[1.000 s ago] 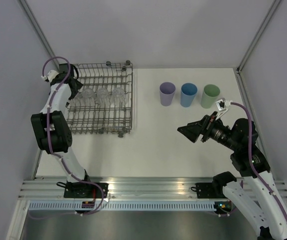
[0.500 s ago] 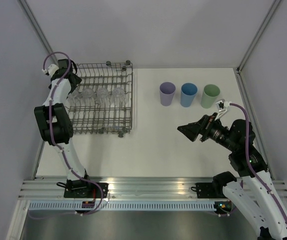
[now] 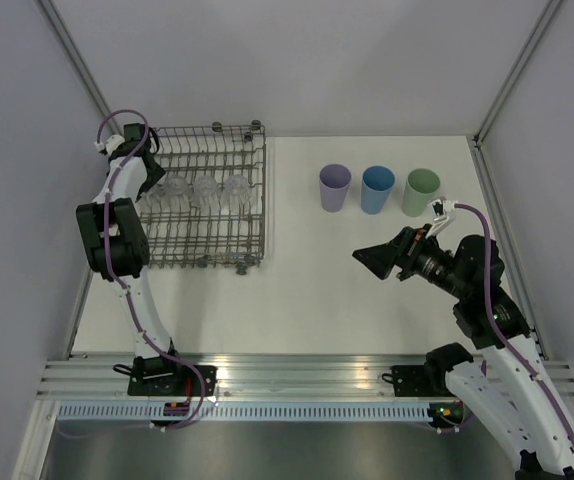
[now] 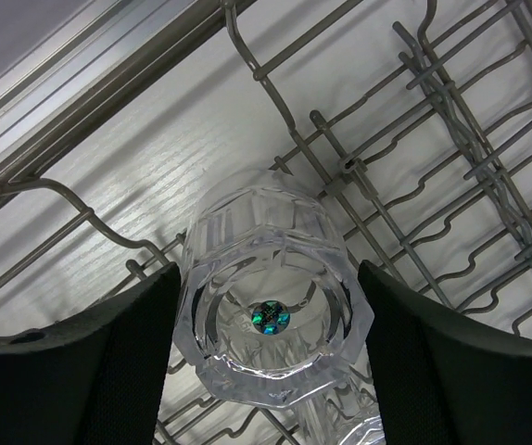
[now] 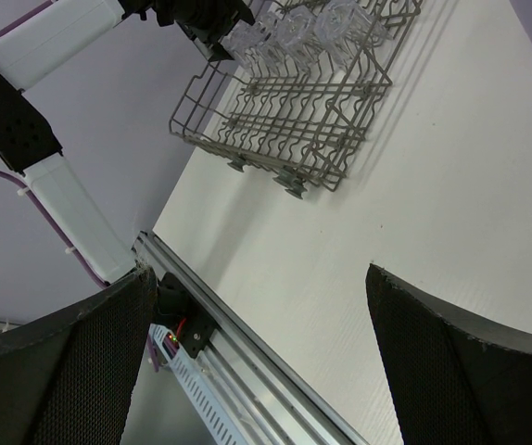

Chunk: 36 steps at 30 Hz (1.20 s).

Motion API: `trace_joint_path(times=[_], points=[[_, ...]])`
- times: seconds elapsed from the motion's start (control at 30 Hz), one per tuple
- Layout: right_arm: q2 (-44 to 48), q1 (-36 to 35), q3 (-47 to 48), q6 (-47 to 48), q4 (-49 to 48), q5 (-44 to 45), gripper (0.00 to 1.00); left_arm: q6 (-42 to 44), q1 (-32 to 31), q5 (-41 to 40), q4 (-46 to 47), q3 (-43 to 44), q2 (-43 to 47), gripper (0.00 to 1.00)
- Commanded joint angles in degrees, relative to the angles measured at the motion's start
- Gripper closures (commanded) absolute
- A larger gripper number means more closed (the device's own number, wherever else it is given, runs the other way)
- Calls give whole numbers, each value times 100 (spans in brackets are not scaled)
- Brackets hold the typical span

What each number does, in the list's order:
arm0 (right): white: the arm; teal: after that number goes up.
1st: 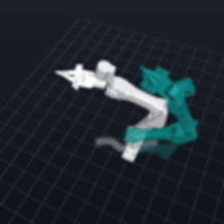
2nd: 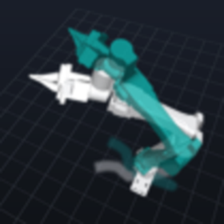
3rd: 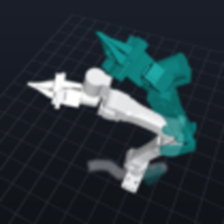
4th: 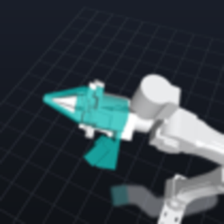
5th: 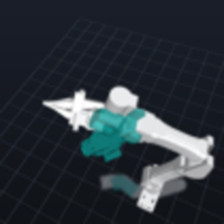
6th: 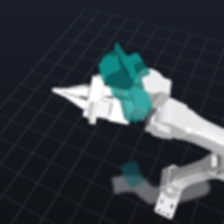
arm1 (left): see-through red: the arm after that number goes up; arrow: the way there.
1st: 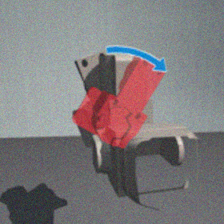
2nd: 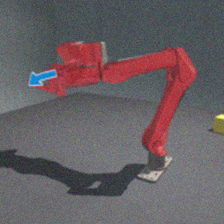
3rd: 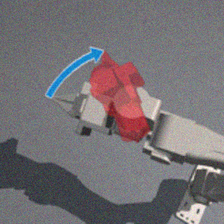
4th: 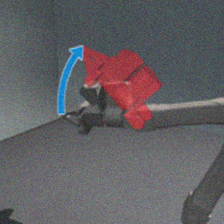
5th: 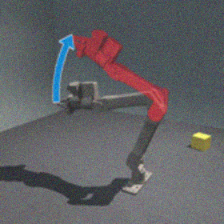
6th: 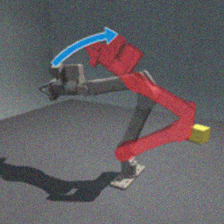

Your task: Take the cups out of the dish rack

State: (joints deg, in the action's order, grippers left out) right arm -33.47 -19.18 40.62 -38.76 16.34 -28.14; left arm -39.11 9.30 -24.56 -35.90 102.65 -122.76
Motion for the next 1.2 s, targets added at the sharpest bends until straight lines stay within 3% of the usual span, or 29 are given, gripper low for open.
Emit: trace_joint_path(times=[0.0,0.27,0.43,0.73,0.93,1.17], points=[[-19,-16,7,44,-298,54,2,202,28,-67,-40,238,24,31],[-45,-16,25,18,-377,45,2,281,28,-102,-84,229,401,63],[-45,-24,-2,9,-386,46,2,194,28,-32,-101,133,744,94],[16,-24,7,9,-368,11,2,115,28,311,-119,-245,1227,98],[-19,-16,-54,9,-456,-42,2,53,28,847,188,-1079,2299,98],[-80,-16,-72,-26,-623,-253,2,167,37,593,233,-1624,3451,98]])
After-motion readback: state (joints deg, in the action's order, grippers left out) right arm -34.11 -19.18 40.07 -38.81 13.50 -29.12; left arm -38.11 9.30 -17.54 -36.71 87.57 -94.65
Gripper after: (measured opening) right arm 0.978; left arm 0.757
